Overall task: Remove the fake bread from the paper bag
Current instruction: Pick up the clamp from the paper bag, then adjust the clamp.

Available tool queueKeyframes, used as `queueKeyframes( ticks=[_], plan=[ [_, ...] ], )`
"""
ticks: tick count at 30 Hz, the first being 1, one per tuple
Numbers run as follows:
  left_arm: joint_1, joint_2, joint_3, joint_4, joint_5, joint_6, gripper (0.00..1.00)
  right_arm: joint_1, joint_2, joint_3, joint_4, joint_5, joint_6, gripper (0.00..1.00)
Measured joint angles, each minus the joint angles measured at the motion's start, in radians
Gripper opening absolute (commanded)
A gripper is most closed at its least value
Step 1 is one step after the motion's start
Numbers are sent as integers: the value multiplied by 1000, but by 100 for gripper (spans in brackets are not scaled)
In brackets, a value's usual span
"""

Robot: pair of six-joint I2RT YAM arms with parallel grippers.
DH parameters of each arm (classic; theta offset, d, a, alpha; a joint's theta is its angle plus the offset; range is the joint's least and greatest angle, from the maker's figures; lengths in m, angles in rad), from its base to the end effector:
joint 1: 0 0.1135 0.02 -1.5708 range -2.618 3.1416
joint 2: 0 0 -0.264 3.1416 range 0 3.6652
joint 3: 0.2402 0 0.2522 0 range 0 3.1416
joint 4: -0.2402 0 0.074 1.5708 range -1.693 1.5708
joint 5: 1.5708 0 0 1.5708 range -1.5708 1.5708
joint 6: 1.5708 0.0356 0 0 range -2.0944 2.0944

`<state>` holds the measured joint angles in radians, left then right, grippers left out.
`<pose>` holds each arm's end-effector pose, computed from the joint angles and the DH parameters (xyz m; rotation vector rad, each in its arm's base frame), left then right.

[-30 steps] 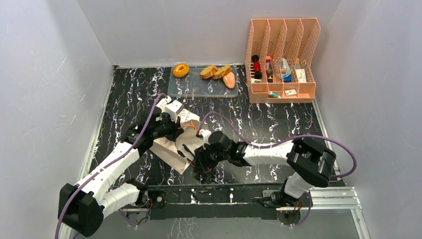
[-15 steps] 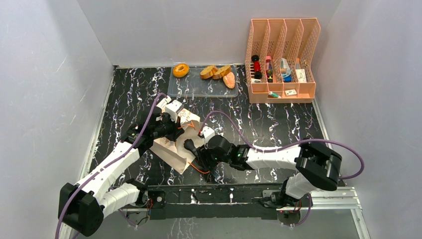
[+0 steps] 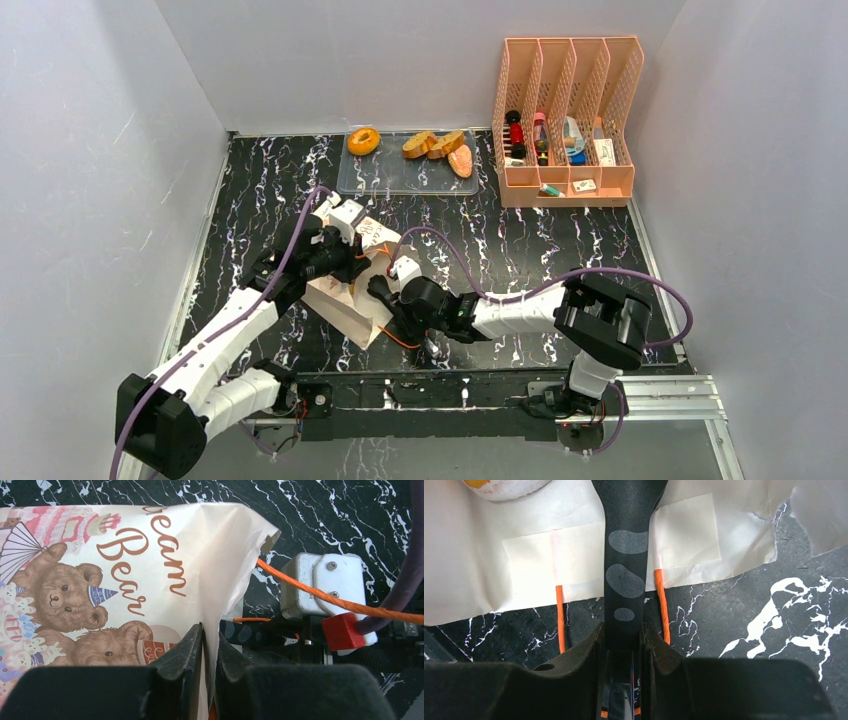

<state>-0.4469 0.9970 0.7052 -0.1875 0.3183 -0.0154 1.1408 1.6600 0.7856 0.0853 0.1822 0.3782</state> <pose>0.1974 -0.1070 0.2725 0.6403 1.9789 -0.6114 0.1407 0.2913 0.1496 -0.8108 2.2656 0.5229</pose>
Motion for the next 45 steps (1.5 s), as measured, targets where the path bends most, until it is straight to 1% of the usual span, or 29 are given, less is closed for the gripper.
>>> queueKeyframes(
  ticks=[2,4,5,6,9,11,12,13,14,16,22,24,25,26,34,37,39,40,45],
  plan=[
    [0,-13,0,0,-4,-7,20,5,0,0,-3,13,0,9],
    [0,-27,-1,0,-9,-16,27,8,-2,0,-8,23,2,10],
    [0,-36,-2,0,-14,-23,39,11,-5,0,-12,31,3,10],
    [0,-44,-2,0,-17,-26,44,13,-11,0,-20,36,5,11],
    [0,-74,-3,1,-27,-47,49,18,-39,0,-47,51,13,11],
    [0,-91,-2,1,-31,-59,69,21,-58,1,-63,59,19,12],
    [0,-99,-2,1,-31,-65,73,23,-68,3,-73,63,24,12],
    [0,-105,-2,0,-32,-66,75,23,-71,5,-77,65,26,11],
    [0,-111,-2,0,-34,-75,80,24,-76,8,-84,69,32,11],
    [0,-126,-2,0,-37,-86,98,24,-78,17,-92,76,41,10],
    [0,-199,-3,0,-63,-124,98,25,-82,31,-124,90,77,9],
    [0,-237,-6,0,-86,-137,98,26,-93,35,-146,98,89,9],
    [0,-260,-8,1,-104,-145,98,27,-132,38,-168,112,103,8],
    [0,-310,-10,7,-146,-163,98,27,-144,40,-171,116,110,8],
    [0,-342,-5,18,-142,-196,98,30,-186,55,-219,144,174,6],
    [0,-334,-5,19,-147,-203,98,26,-140,137,-262,165,169,6],
    [0,-323,-5,24,-157,-206,98,16,-68,234,-268,172,150,6],
    [0,-313,-5,25,-177,-211,98,8,-17,302,-269,175,136,6],
    [0,-307,-5,23,-295,-240,98,-37,141,489,-264,155,82,6]
  ],
)
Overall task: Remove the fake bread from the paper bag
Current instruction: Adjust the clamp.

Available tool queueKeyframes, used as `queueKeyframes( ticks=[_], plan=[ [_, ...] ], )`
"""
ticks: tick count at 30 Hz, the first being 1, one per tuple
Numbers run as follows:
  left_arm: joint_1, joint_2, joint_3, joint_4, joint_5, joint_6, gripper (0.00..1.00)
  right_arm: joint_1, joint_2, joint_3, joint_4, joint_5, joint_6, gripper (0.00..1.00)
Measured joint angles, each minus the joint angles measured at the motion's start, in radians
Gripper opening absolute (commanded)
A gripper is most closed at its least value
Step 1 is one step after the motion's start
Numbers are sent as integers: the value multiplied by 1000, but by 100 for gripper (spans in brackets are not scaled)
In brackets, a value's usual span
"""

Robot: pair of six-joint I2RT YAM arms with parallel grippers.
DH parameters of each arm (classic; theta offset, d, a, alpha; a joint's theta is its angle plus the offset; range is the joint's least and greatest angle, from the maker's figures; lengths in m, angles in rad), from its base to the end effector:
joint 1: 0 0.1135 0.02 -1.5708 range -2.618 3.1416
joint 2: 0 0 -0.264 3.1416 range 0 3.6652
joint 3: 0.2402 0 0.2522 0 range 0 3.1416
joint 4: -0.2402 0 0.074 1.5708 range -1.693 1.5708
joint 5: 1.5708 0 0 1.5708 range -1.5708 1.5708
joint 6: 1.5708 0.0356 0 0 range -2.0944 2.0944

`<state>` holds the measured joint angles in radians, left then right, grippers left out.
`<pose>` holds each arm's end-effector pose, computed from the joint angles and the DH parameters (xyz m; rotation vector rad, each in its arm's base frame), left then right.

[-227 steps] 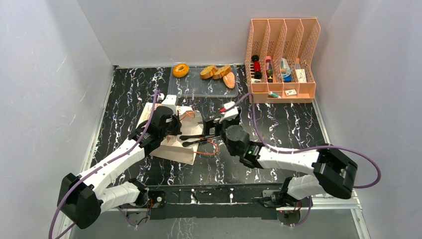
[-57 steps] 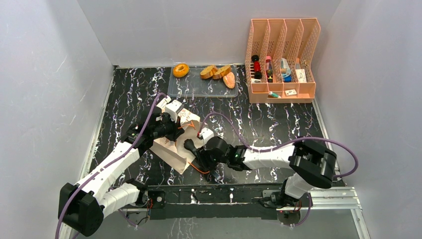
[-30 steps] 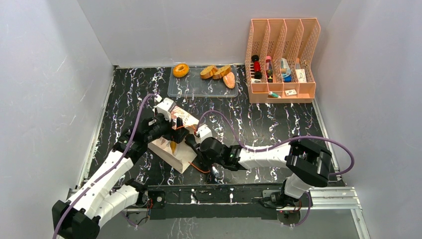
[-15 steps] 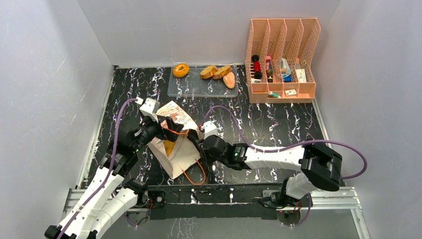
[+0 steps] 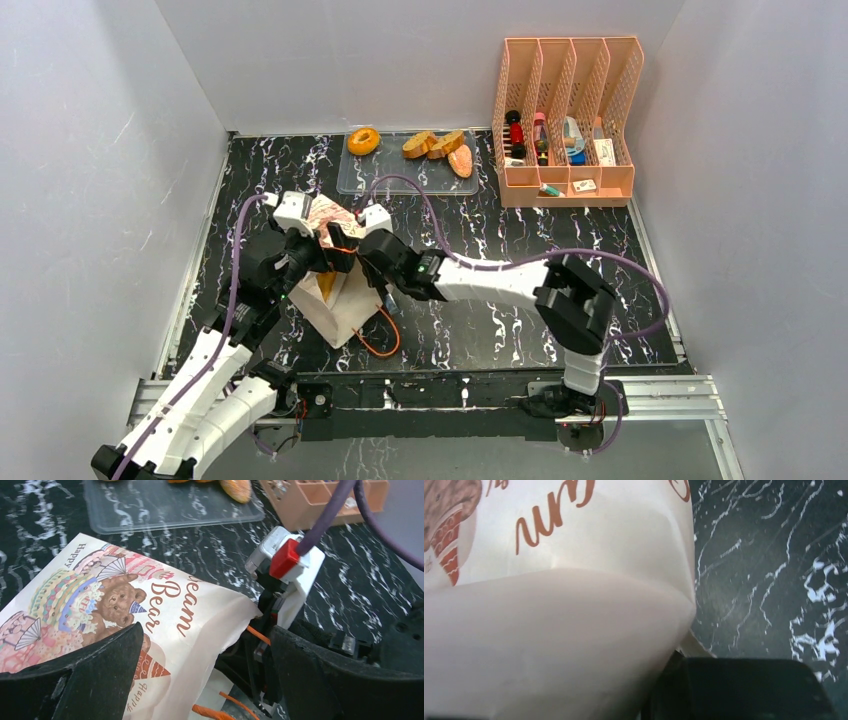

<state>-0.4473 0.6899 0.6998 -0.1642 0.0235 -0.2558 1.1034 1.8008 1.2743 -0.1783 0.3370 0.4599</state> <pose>0.1520 -0.0739 0.3271 0.1854 1.7454 -0.5370 0.1926 0.3554 0.2296 -0.5468 2.2030 0.4637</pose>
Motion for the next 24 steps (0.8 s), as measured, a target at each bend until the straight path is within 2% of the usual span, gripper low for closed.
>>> queueKeyframes(
  ticks=[10,13,18,24],
  plan=[
    [0,-36,0,-31,-276,-58,98,-98,283,379,-32,-137,-71,5],
    [0,-105,-1,-39,-335,-74,98,-101,261,348,-10,-166,-70,5],
    [0,-244,-32,1,-383,-105,98,-97,134,151,2,-196,-58,5],
    [0,-216,-35,29,-375,-117,98,-100,50,35,9,-202,-31,6]
  ],
)
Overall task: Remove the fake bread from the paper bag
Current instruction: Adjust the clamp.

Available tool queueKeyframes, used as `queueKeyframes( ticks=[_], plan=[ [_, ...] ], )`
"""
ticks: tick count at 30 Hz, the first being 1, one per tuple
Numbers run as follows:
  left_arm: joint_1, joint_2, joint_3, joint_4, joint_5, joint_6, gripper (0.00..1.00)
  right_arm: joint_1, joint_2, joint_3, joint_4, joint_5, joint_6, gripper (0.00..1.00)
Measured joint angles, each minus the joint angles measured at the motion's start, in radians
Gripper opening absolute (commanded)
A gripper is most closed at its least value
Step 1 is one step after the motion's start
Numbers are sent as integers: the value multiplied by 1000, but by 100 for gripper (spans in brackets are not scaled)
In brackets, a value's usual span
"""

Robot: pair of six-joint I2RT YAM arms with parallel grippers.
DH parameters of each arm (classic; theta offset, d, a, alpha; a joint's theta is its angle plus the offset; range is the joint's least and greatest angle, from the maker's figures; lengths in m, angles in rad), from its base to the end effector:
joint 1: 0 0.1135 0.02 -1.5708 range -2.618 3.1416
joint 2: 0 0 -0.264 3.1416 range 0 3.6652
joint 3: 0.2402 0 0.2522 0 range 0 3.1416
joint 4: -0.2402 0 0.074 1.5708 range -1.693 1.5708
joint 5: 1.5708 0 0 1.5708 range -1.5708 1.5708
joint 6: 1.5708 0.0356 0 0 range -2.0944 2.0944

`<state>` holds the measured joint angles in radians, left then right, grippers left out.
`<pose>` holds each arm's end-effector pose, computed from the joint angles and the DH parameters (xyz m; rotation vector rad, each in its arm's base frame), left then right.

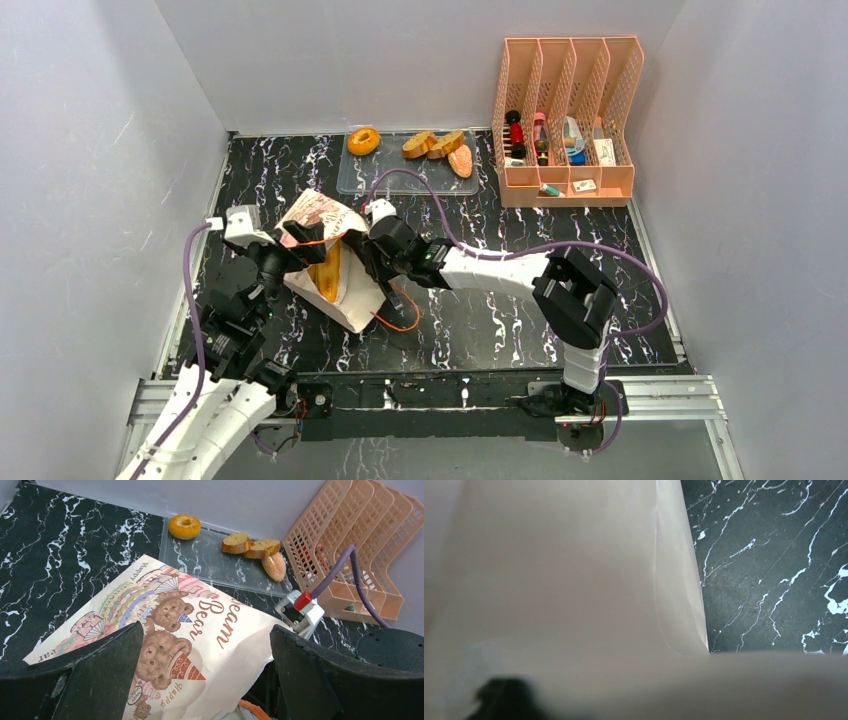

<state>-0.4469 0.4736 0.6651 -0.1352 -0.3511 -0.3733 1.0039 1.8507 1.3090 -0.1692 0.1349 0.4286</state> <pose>0.1147 -0.0414 0.3455 -0.2267 1.5136 -0.3898 0.2277 0.3488 0.2210 -0.5955 2.2690 0.5865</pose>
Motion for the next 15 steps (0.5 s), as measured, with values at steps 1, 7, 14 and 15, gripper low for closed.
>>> queueKeyframes(
  ticks=[1,7,14,15],
  plan=[
    [0,13,0,1,3,1,98,-2,-3,-10,4,0,4,6],
    [0,61,1,-7,37,1,98,-8,-7,-47,20,-10,34,5],
    [0,90,0,-79,109,-40,98,-56,105,171,0,-82,43,5],
    [0,97,0,-95,116,-42,98,-63,122,203,0,-93,44,5]
  ],
)
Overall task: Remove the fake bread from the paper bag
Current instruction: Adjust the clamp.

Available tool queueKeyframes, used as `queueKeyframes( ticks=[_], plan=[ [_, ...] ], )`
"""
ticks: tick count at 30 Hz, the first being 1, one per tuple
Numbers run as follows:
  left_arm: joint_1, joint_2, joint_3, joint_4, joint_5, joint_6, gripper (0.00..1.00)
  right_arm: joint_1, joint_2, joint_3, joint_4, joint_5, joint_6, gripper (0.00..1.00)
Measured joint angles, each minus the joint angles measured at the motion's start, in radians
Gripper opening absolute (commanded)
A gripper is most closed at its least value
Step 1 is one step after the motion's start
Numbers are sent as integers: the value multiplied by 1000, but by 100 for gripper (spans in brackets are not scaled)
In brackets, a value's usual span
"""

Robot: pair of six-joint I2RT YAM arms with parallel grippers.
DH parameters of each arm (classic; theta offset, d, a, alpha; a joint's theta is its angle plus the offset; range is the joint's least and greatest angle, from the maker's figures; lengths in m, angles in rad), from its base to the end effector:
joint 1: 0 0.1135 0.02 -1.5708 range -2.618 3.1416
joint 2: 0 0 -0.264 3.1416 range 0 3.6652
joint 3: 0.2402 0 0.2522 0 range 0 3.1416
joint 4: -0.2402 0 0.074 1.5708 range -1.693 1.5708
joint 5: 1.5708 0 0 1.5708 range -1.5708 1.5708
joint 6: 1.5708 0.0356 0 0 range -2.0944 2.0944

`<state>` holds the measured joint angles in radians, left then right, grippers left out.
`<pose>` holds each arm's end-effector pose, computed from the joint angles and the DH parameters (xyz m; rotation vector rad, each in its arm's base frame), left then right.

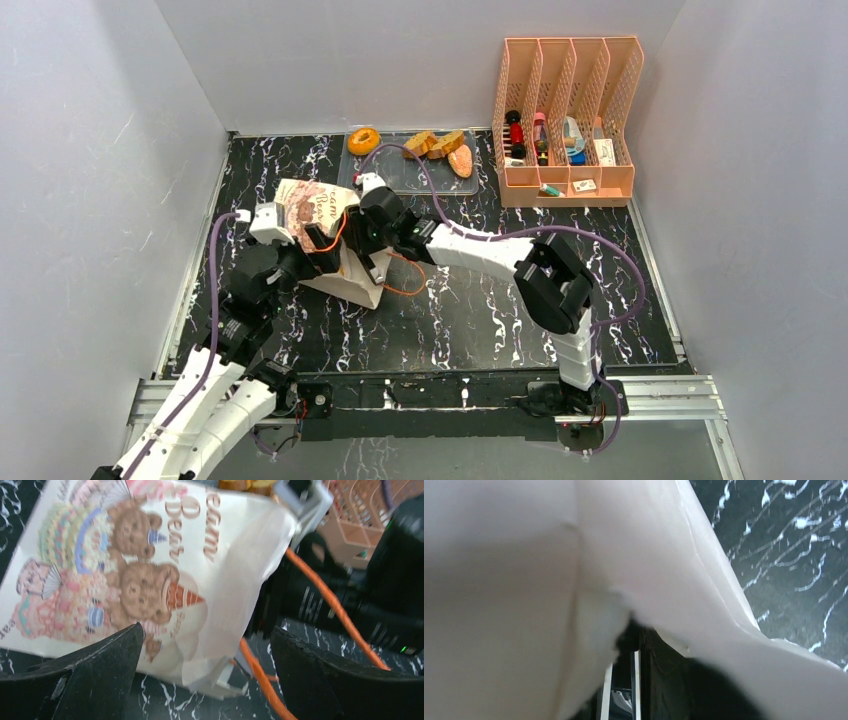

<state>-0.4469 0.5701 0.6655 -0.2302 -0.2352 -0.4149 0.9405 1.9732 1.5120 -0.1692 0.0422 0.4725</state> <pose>0.1330 -0.0545 0.3244 -0.1493 1.7151 -0.4410 0.2711 0.3691 0.2365 -0.5096 2.2442 0.7223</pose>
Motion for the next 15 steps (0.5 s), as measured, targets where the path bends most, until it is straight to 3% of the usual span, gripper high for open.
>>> queueKeyframes(
  ticks=[6,15],
  plan=[
    [0,39,19,-136,53,-23,98,-21,60,103,-11,-40,0,5],
    [0,130,105,-215,137,-77,98,-27,83,115,-21,-69,0,4]
  ],
)
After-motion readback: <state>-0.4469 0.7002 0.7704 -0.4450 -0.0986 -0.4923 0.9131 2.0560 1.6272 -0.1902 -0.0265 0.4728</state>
